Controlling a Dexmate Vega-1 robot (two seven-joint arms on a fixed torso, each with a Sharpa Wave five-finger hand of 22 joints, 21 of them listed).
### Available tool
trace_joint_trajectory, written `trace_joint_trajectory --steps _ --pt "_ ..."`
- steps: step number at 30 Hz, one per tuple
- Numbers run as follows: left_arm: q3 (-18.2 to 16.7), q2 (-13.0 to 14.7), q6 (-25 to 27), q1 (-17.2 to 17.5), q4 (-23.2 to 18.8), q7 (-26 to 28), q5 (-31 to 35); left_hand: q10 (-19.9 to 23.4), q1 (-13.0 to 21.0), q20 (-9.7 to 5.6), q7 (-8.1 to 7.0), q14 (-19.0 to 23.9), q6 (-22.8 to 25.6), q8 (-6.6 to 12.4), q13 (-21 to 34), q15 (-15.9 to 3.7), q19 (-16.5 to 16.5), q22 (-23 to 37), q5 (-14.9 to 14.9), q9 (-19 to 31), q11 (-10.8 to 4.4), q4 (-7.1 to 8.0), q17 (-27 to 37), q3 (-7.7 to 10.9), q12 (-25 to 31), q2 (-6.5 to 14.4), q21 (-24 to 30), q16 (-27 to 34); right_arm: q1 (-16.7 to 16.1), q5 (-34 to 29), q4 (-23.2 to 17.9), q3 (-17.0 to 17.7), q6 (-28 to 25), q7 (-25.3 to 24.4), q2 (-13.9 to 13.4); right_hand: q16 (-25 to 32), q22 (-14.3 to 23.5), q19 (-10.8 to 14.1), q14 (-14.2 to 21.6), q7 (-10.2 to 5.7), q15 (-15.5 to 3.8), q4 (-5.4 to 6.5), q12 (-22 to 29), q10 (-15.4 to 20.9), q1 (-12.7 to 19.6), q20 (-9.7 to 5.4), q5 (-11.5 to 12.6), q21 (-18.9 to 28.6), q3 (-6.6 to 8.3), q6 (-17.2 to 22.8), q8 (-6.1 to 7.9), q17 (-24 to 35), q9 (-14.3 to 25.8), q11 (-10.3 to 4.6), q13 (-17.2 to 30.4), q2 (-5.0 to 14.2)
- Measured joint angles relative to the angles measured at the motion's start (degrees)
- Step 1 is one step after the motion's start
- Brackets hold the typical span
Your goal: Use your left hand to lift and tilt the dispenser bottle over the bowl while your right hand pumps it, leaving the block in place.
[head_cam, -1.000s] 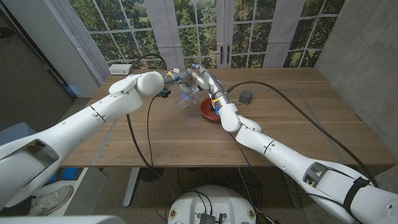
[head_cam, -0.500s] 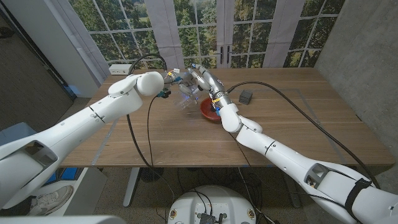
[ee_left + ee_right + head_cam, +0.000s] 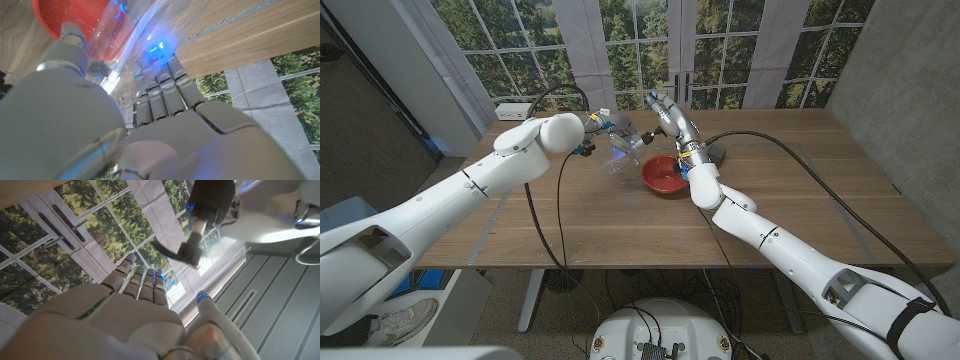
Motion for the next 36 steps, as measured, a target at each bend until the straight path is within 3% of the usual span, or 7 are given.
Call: trace_joint_trajectory --steps 18,36 --pt "-0.2 -0.3 0.3 0.3 -0.2 0.6 0.5 1.0 0.4 -0.45 0.12 0.5 1.1 -0.48 0.5 -0.09 1.1 0.5 0.0 0.0 -0.38 -0.05 0.5 -0.25 0.0 -0.4 1.7 1.4 -1.8 3.3 -0.4 3.9 3.3 -2.7 -0.5 0.4 0.0 0.8 0.5 -0.17 -0.34 -0.23 0.2 1.1 0.0 0.02 0.0 0.0 0.23 0.8 0.4 -0.3 0.0 0.09 0.0 0.0" --pt "-0.1 -0.8 0.1 0.0 0.3 0.7 0.5 2.0 1.1 -0.45 0.15 1.7 2.7 -1.14 0.1 0.11 1.7 0.8 0.0 -0.3 -0.37 -0.12 0.2 -0.78 0.2 -1.1 3.2 1.6 -1.9 4.2 0.4 2.9 5.4 1.0 -0.4 0.4 0.0 0.8 0.7 0.14 -0.13 -0.23 0.2 1.3 0.0 0.02 0.0 0.0 0.23 1.1 0.4 -0.3 0.0 0.29 0.0 0.0"
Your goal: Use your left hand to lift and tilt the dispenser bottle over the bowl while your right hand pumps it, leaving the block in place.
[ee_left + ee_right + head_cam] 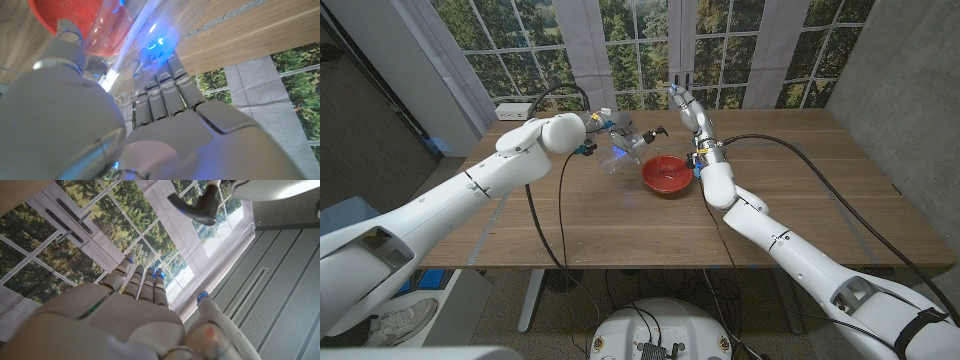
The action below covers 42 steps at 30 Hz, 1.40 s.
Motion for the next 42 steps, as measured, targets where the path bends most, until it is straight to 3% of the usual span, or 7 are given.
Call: trace_joint_trajectory --steps 33,42 --pt "0.4 0.0 1.5 0.0 -0.9 -0.3 -0.3 1.6 0.7 0.01 0.55 1.4 1.9 -0.9 -1.1 0.54 0.4 0.3 0.0 -0.3 0.73 -0.38 -0.6 -0.14 -0.1 -0.7 2.1 -0.2 3.3 -3.6 3.7 -6.0 -1.1 3.3 3.2 0.0 0.0 0.0 0.0 -0.2 0.0 0.0 0.0 0.2 0.0 0.0 0.0 0.0 0.0 0.2 0.0 0.0 0.0 0.21 0.0 0.0" --pt "0.1 0.2 2.1 0.6 -1.2 0.3 -0.5 2.0 1.1 -0.01 0.86 1.8 2.9 -1.12 -1.6 0.7 0.4 0.2 0.3 -0.3 1.12 -0.53 -0.7 -0.29 -0.1 -1.1 2.7 0.0 3.9 -4.9 4.8 -7.5 -1.3 3.5 4.1 0.0 0.0 0.0 0.0 -0.2 0.0 0.58 0.0 0.2 0.0 0.0 0.0 0.0 -0.09 0.2 0.0 0.0 0.0 0.2 0.0 0.0"
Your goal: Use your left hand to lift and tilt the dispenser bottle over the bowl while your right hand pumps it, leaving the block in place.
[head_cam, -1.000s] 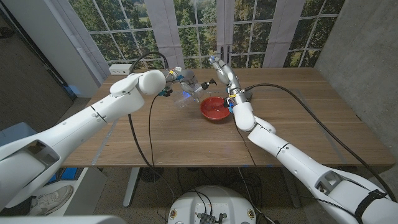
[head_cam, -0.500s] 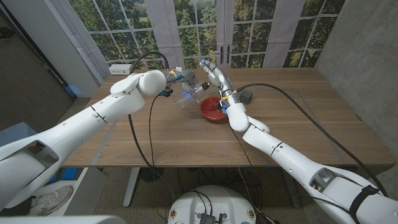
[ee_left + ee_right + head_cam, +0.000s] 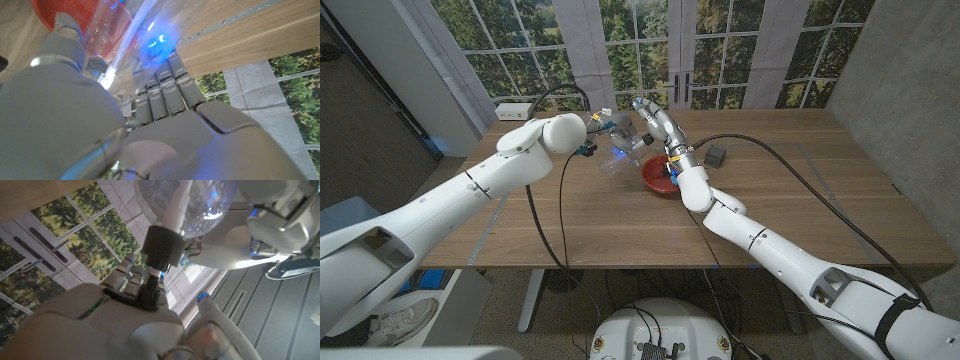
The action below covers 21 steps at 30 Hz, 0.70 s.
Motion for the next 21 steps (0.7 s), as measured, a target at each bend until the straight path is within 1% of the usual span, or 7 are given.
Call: trace_joint_trajectory --steps 4,6,7,8,9,19,21 --pt "-0.2 0.0 0.3 0.2 -0.3 0.6 0.0 0.6 0.3 -0.01 0.49 0.5 0.5 -0.2 -0.3 0.5 0.2 0.0 0.0 0.0 0.38 0.0 0.0 0.0 0.0 -0.3 0.4 0.0 0.3 -0.2 0.4 -0.5 0.0 0.1 0.2 0.0 0.0 0.0 0.0 0.0 0.01 0.07 0.0 0.0 0.0 0.0 0.0 0.0 -0.07 0.0 0.0 0.0 0.0 0.0 0.0 0.01" --pt "-0.2 0.0 0.6 0.2 -0.3 0.7 0.0 0.8 0.6 -0.02 0.41 0.7 1.2 -0.21 -0.4 0.73 0.4 0.1 0.0 -0.2 0.39 -0.01 -0.1 -0.01 0.0 -0.6 0.7 0.0 0.4 -0.2 0.7 -0.8 0.0 0.1 0.4 0.0 0.0 0.0 -0.1 0.0 0.12 0.07 0.0 0.0 0.0 0.0 0.0 0.0 -0.07 0.0 0.0 0.0 0.0 0.0 0.0 0.01" --pt "-0.2 0.0 0.6 0.2 -0.3 0.8 0.0 0.8 0.8 -0.02 0.49 0.8 1.3 -0.21 -0.5 0.8 0.4 0.1 0.0 -0.3 0.39 -0.01 -0.1 -0.01 0.0 -0.8 0.9 0.0 0.4 -0.2 0.7 -0.8 0.0 0.1 0.4 0.0 0.0 0.0 -0.1 0.0 0.12 0.25 0.0 0.0 0.0 0.0 0.0 0.0 -0.24 0.0 0.0 0.0 0.0 0.0 0.0 0.02" --pt "-0.2 0.0 0.7 0.2 -0.3 0.9 0.1 0.8 0.9 -0.09 0.49 0.8 1.3 -0.21 -0.5 0.81 0.5 0.1 0.0 -0.3 0.39 -0.01 -0.1 -0.01 0.0 -0.9 0.9 0.0 0.5 -0.2 0.9 -0.9 0.0 0.1 0.5 0.0 0.0 0.0 -0.1 0.0 0.12 0.41 0.0 0.0 0.0 0.0 0.0 0.0 -0.09 0.0 0.0 0.0 0.0 0.0 0.0 0.02" --pt "-0.2 0.0 0.8 0.2 -0.3 1.0 0.1 0.8 0.9 -0.09 0.49 0.8 1.3 -0.38 -0.5 0.82 0.5 0.2 0.0 -0.3 0.39 -0.01 -0.1 -0.01 0.0 -0.9 0.9 0.0 0.5 -0.2 0.9 -1.0 0.0 0.1 0.5 0.0 0.0 0.0 -0.1 0.0 0.12 0.49 0.0 0.0 -0.5 0.0 0.0 0.0 -0.02 0.0 0.0 0.0 0.0 0.0 0.0 0.54" --pt "-0.3 0.0 1.4 0.6 -1.1 1.6 0.7 0.9 0.9 -0.21 0.49 1.7 1.3 -0.44 -0.8 1.62 0.8 0.4 0.0 -0.3 0.49 -0.09 -0.3 -0.1 -0.4 -0.9 1.6 0.2 0.7 -0.3 1.3 -1.3 1.0 0.9 0.6 0.0 0.0 0.0 -0.1 0.0 0.11 0.46 0.0 0.0 -0.5 0.0 0.0 0.0 0.01 0.0 0.0 0.0 0.0 0.0 0.0 0.54" --pt "-0.3 0.0 1.6 0.6 -1.1 1.6 0.9 0.9 0.9 -0.21 0.48 1.7 1.3 -0.87 -0.7 1.59 0.8 0.4 0.0 -0.3 0.49 -0.17 -0.3 -0.18 -0.4 -0.9 1.7 0.2 0.6 -0.3 1.1 -1.2 1.0 0.9 0.6 0.0 0.0 0.0 -0.1 0.0 0.11 0.46 0.0 0.0 -0.5 0.0 0.0 0.0 0.01 0.0 0.0 0.0 0.0 0.0 0.0 0.54"
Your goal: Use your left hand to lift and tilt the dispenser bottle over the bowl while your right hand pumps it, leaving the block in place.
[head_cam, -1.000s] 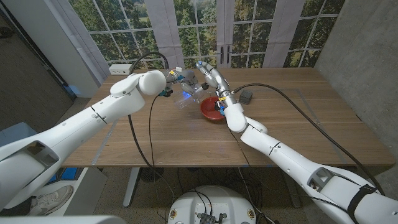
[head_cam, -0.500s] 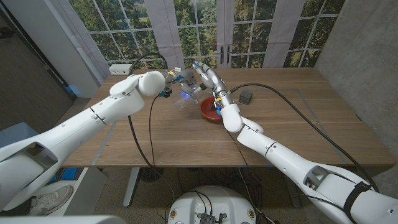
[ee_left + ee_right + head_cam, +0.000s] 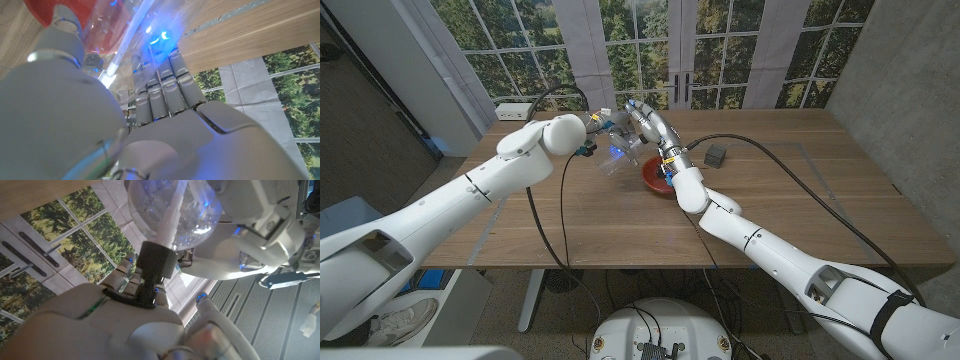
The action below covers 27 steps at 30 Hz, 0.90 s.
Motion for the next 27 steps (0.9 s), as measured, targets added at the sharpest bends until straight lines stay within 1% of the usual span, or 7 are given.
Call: trace_joint_trajectory --steps 4,5,10,12,17,19,27 --pt "0.3 0.1 0.4 0.1 -0.5 0.0 0.3 0.0 0.0 0.0 0.0 0.0 0.0 -0.24 0.1 -0.01 0.0 0.0 0.0 0.0 -0.02 0.09 -0.2 -0.37 0.0 0.0 0.1 0.0 -0.3 0.4 -0.5 0.5 0.1 0.1 -0.2 0.0 0.0 0.0 0.0 0.0 0.0 -0.01 0.0 0.0 0.0 0.03 0.0 0.0 0.01 0.0 0.0 -0.3 0.0 0.0 0.0 -0.01" --pt "0.3 0.1 0.5 0.1 -0.5 0.0 0.3 0.0 0.0 0.0 -0.01 0.0 0.0 -0.43 0.2 -0.02 0.0 0.0 0.0 0.0 -0.03 0.11 -0.2 -0.39 0.0 0.0 0.2 0.0 -0.5 1.5 -0.6 0.9 0.6 0.2 -0.3 0.0 0.0 0.0 0.0 0.0 0.0 -0.12 0.0 0.0 0.0 0.44 0.0 0.0 0.12 0.0 0.0 -0.3 0.0 0.0 0.0 -0.01" --pt "0.4 0.2 0.8 0.2 -0.9 0.0 0.7 -0.2 0.1 0.0 -0.55 0.1 -0.6 -0.88 0.5 -0.05 0.0 -0.1 0.0 0.0 -0.25 0.36 -0.2 -0.64 0.0 -0.1 0.4 -0.3 -1.1 3.8 -0.7 2.2 2.5 0.4 -0.5 0.0 0.0 0.0 0.0 -0.02 0.0 -0.57 0.0 -0.2 0.4 0.42 0.0 0.0 0.56 0.0 0.0 -0.6 0.0 -0.22 0.0 -0.39" --pt "0.4 0.3 0.8 0.2 -1.0 0.0 0.8 -0.4 0.1 0.0 -0.55 0.1 -0.6 -0.89 0.6 -0.14 0.0 -0.1 0.0 0.0 -0.45 0.37 -0.2 -0.64 0.0 -0.1 0.4 -0.4 -1.4 4.6 -0.8 3.0 3.1 0.5 -0.6 0.0 0.0 0.0 0.0 -0.43 0.0 -0.57 0.0 -0.2 0.4 0.42 0.0 0.0 0.56 0.0 0.0 -0.6 0.0 -0.22 0.0 -0.39" --pt "0.5 0.3 0.9 0.4 -1.1 0.0 0.8 -0.4 0.0 -0.33 -0.56 0.1 -0.6 -0.9 0.9 -0.14 -0.3 -0.1 0.0 0.0 -0.45 0.45 -0.3 -0.72 0.0 0.0 0.9 -0.5 -2.1 6.9 -1.1 4.6 4.5 0.9 -0.9 0.0 0.0 0.2 0.0 -0.43 0.0 -0.82 0.0 -0.5 0.4 0.64 0.0 0.0 0.8 0.0 0.0 -0.7 0.0 -0.53 0.0 -0.39" --pt "0.4 0.4 0.9 0.6 -1.2 0.0 0.8 -0.4 0.0 -0.32 -0.56 0.1 -0.6 -1.12 0.9 -0.2 -0.3 -0.1 0.0 0.0 -0.45 0.45 -0.3 -0.72 0.0 0.0 0.9 -0.5 -2.3 8.5 -1.2 5.4 5.1 1.3 -1.0 0.0 0.0 0.2 0.0 -0.43 0.0 -0.98 0.0 -0.5 0.4 1.04 0.0 0.0 0.63 0.0 0.0 -0.8 0.0 -0.53 0.0 -0.39" --pt "-0.2 0.6 1.0 1.4 -1.4 0.8 0.6 -0.7 0.0 -0.3 -0.76 0.1 -0.8 -1.35 1.1 -0.6 -0.4 -0.1 0.2 0.2 -0.75 0.52 -0.3 -0.79 0.0 0.0 1.3 -1.0 -3.7 14.9 -2.4 8.8 6.4 3.8 -1.8 0.0 0.0 0.2 0.0 -0.74 -0.01 -0.98 0.0 -0.5 0.4 1.03 0.0 0.0 0.63 0.3 0.0 -0.8 0.0 -0.53 0.0 -0.37"
